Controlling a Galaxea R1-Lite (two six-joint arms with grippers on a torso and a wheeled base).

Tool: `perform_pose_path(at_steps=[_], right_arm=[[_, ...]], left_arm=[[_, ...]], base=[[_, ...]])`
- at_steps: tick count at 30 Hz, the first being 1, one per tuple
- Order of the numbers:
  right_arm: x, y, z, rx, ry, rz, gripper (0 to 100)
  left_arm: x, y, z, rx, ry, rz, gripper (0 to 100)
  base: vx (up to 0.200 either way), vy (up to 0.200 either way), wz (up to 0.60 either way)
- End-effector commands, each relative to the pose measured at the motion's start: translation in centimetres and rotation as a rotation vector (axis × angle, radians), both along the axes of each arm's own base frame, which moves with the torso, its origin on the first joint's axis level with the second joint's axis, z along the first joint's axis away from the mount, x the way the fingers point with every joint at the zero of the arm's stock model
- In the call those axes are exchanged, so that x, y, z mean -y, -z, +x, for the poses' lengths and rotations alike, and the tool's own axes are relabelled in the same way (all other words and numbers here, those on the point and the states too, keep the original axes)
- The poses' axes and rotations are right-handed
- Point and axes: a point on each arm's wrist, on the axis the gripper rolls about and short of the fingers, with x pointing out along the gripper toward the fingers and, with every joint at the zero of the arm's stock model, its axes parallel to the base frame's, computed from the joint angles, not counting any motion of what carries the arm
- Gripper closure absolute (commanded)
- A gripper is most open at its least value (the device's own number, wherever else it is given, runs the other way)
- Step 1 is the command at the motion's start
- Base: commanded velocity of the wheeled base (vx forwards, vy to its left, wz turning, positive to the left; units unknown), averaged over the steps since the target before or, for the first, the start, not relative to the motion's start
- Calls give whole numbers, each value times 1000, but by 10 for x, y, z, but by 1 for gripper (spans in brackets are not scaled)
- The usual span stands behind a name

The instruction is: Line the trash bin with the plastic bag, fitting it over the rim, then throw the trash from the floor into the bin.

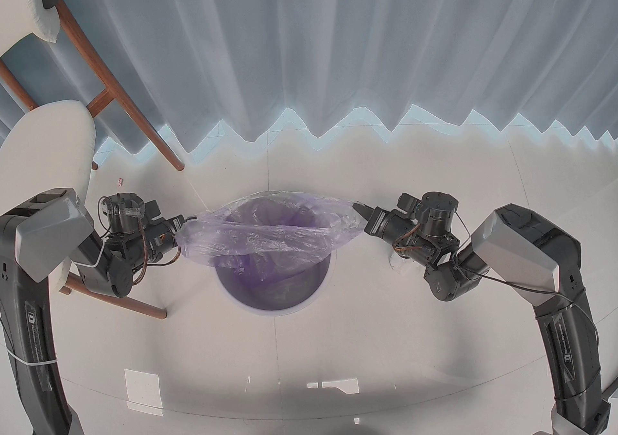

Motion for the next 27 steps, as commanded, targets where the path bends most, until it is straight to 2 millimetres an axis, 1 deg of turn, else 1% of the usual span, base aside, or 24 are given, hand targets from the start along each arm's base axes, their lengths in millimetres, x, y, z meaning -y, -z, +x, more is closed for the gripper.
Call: perform_pose_path(at_steps=[1,3,4,5,6,7,9,12,16,17,18,22,24,25,26,27], right_arm=[[0,2,-10,-2,1,-3,100],[1,1,-16,4,1,-2,100],[1,1,-16,4,1,-2,100],[2,0,-22,-2,-1,-3,100],[2,0,-22,-2,-1,-3,0],[3,1,-27,-7,1,-5,0],[6,1,-28,13,7,3,0],[10,-1,-36,39,12,21,0],[13,-7,-53,13,6,38,0],[13,-7,-53,13,6,38,0],[14,-13,-60,9,5,40,0],[17,-28,-71,1,4,59,0],[17,-35,-77,-6,1,65,0],[18,-36,-78,-8,-2,64,0],[18,-38,-82,-11,-13,64,0],[17,-40,-85,-13,-21,64,0]], left_arm=[[-1,-3,-11,14,-6,1,100],[-1,0,-16,15,-6,1,100],[-1,0,-16,15,-6,1,100],[-2,3,-21,9,-7,1,100],[-2,5,-23,5,-7,1,0],[-2,6,-25,3,-7,1,0],[-5,6,-27,20,-14,1,0],[-9,6,-37,64,-15,-1,0],[-11,5,-47,106,-18,-1,0],[-12,3,-50,118,-22,-2,0],[-12,1,-51,122,-22,-2,0],[-17,-23,-56,188,-33,-17,0],[-16,-42,-58,216,7,-67,0],[-16,-44,-59,217,14,-76,0],[-13,-55,-65,209,56,-115,0],[-11,-59,-68,187,72,-129,0]], base=[[0,0,0],[0,0,0],[0,0,0],[0,0,0],[0,0,0],[0,0,0],[0,0,0],[0,0,0],[0,0,0],[0,0,0],[0,0,0],[0,0,0],[0,0,0],[0,0,0],[0,0,0],[0,0,0]])
